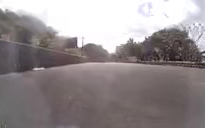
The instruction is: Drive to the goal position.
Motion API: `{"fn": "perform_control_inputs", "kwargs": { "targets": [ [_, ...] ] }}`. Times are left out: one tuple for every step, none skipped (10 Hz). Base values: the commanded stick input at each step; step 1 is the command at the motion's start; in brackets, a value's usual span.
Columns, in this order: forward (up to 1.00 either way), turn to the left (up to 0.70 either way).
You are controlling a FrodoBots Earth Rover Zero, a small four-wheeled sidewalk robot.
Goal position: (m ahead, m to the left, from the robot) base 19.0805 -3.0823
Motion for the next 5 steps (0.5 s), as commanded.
{"fn": "perform_control_inputs", "kwargs": {
  "targets": [
    [0.70, 0.00],
    [0.70, 0.00],
    [0.70, 0.00],
    [0.70, 0.00],
    [0.70, 0.00]
  ]
}}
